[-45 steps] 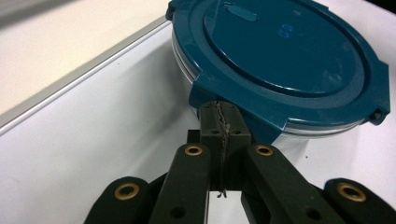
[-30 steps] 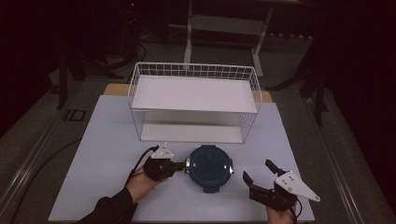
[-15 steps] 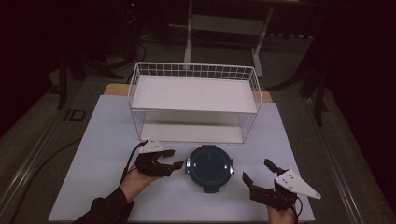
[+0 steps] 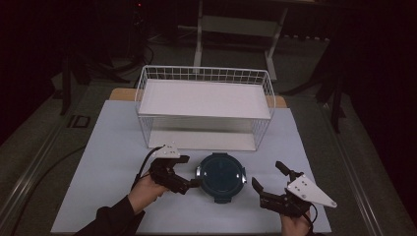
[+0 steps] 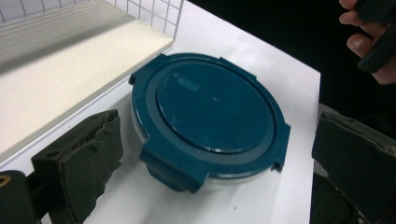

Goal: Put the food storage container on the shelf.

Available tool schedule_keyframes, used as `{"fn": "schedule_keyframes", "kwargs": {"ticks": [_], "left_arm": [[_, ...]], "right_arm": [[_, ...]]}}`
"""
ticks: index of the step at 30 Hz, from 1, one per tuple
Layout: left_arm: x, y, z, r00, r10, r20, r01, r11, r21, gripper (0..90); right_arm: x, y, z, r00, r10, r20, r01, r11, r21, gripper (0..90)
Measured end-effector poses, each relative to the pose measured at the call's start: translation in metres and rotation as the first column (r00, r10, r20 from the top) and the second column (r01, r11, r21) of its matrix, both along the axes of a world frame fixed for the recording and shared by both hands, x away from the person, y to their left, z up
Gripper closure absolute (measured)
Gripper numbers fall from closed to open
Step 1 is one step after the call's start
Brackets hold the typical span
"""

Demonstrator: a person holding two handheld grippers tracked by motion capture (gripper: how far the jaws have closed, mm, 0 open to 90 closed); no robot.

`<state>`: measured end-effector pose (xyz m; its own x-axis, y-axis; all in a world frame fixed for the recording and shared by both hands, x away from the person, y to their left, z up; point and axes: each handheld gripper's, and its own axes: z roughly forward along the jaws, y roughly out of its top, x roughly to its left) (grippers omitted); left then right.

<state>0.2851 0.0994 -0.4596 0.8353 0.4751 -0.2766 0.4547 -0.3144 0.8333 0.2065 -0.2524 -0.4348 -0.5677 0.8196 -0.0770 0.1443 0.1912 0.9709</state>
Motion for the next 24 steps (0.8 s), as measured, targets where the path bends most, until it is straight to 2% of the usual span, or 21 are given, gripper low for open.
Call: {"fn": "schedule_keyframes", "kwargs": {"ticks": [3, 5, 8, 9, 10, 11, 14, 16, 17, 18, 20, 21, 22, 23, 24], "left_arm": [[0.004, -0.003, -0.001, 0.9995, 0.014, -0.028, -0.014, 0.9998, -0.015, 2.0], [0.009, -0.005, -0.003, 0.9983, 0.022, -0.054, -0.023, 0.9996, -0.019, 2.0], [0.016, -0.007, -0.011, 0.9937, 0.054, -0.098, -0.055, 0.9985, -0.006, 3.5], [0.016, -0.007, -0.011, 0.9937, 0.054, -0.098, -0.055, 0.9985, -0.006, 3.9], [0.021, -0.008, -0.017, 0.9868, 0.074, -0.144, -0.075, 0.9972, 0.002, 3.9], [0.024, -0.008, -0.022, 0.9807, 0.094, -0.172, -0.095, 0.9955, 0.002, 4.0], [0.029, -0.007, -0.028, 0.9663, 0.113, -0.231, -0.112, 0.9936, 0.017, 4.0], [0.032, -0.007, -0.032, 0.9517, 0.129, -0.279, -0.126, 0.9916, 0.031, 4.0], [0.034, -0.006, -0.034, 0.9356, 0.140, -0.324, -0.140, 0.9899, 0.022, 4.0], [0.035, -0.005, -0.036, 0.9244, 0.146, -0.352, -0.151, 0.9884, 0.015, 4.0], [0.037, -0.003, -0.039, 0.8966, 0.152, -0.416, -0.163, 0.9866, 0.009, 4.0], [0.038, -0.003, -0.040, 0.8740, 0.166, -0.457, -0.174, 0.9845, 0.025, 4.1], [0.038, -0.003, -0.040, 0.8740, 0.166, -0.457, -0.174, 0.9845, 0.025, 4.6], [0.039, -0.003, -0.040, 0.8653, 0.150, -0.478, -0.159, 0.9870, 0.022, 4.6], [0.039, -0.004, -0.040, 0.8559, 0.156, -0.493, -0.158, 0.9867, 0.038, 4.9]], "right_arm": [[0.002, 0.000, 0.002, 1.0000, 0.001, 0.009, -0.001, 1.0000, 0.008, 10.9], [0.003, 0.000, 0.003, 0.9999, -0.005, 0.015, 0.005, 1.0000, 0.009, 15.9], [0.009, -0.002, 0.005, 0.9979, 0.059, -0.028, -0.058, 0.9978, 0.032, 15.8], [0.009, -0.002, 0.005, 0.9979, 0.059, -0.028, -0.058, 0.9978, 0.032, 15.8], [0.009, -0.003, 0.005, 0.9973, 0.066, -0.033, -0.065, 0.9970, 0.041, 15.8], [0.010, -0.003, 0.005, 0.9971, 0.062, -0.045, -0.060, 0.9973, 0.042, 16.0], [0.012, -0.003, 0.005, 0.9945, 0.079, -0.068, -0.077, 0.9964, 0.035, 16.0], [0.013, -0.003, 0.006, 0.9910, 0.109, -0.078, -0.105, 0.9932, 0.050, 15.8], [0.013, -0.003, 0.006, 0.9900, 0.115, -0.081, -0.111, 0.9923, 0.054, 15.2], [0.014, -0.003, 0.006, 0.9866, 0.139, -0.086, -0.134, 0.9889, 0.065, 13.4], [0.015, -0.002, 0.006, 0.9835, 0.159, -0.086, -0.154, 0.9857, 0.070, 13.3], [0.015, -0.001, 0.006, 0.9809, 0.172, -0.091, -0.166, 0.9839, 0.066, 13.3], [0.015, -0.001, 0.006, 0.9809, 0.172, -0.091, -0.166, 0.9839, 0.066, 13.3], [0.015, 0.000, 0.006, 0.9768, 0.181, -0.115, -0.174, 0.9826, 0.065, 12.7], [0.016, 0.001, 0.005, 0.9762, 0.169, -0.136, -0.163, 0.9851, 0.056, 11.3]]}}
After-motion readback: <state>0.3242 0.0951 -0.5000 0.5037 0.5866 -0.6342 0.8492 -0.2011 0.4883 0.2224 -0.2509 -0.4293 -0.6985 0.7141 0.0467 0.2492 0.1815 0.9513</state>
